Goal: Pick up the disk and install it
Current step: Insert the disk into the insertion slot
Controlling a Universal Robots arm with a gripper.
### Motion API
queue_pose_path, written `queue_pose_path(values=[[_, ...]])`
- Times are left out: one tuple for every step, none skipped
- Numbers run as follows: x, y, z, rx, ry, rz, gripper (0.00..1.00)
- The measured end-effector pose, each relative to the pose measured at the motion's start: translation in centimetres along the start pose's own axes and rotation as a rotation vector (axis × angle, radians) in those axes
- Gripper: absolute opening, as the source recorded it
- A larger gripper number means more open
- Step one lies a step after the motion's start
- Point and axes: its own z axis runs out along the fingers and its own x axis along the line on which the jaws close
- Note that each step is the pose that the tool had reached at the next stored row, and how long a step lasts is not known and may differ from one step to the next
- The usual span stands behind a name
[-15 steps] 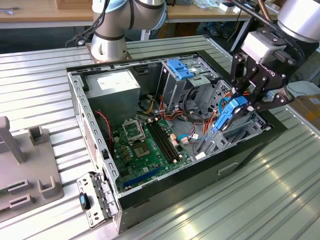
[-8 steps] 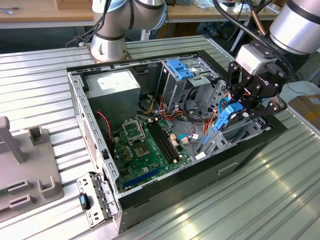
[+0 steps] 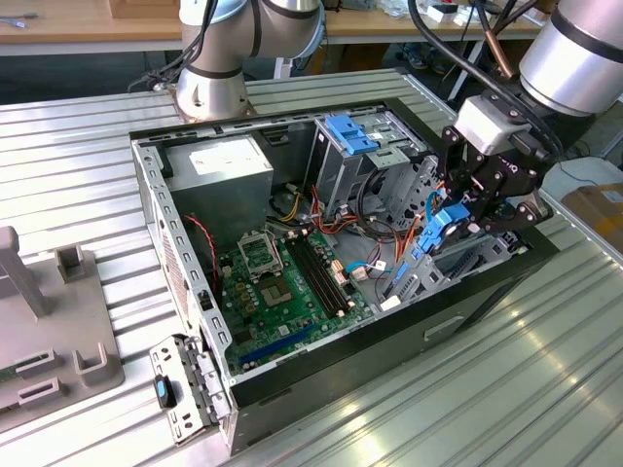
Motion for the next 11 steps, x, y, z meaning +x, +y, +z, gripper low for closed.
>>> queue_pose_path(values=[[0.00, 0.00, 0.00, 0.0000, -0.0001, 0.000, 0.36], [0.00, 0.00, 0.01, 0.0000, -0.0001, 0.000, 0.36], [0.00, 0.00, 0.01, 0.0000, -0.0001, 0.000, 0.36], [0.00, 0.00, 0.01, 0.0000, -0.0002, 0.000, 0.36], [0.00, 0.00, 0.01, 0.0000, -0.0002, 0.000, 0.36], [0.00, 0.00, 0.01, 0.0000, -0.0002, 0.000, 0.36], [0.00, 0.00, 0.07, 0.0001, -0.0013, 0.000, 0.38], [0.00, 0.00, 0.05, 0.0001, -0.0009, 0.000, 0.38], [0.00, 0.00, 0.04, 0.0000, -0.0006, 0.000, 0.44], [0.00, 0.00, 0.02, 0.0000, -0.0002, 0.000, 0.50], [0.00, 0.00, 0.02, 0.0000, -0.0002, 0.000, 0.50]])
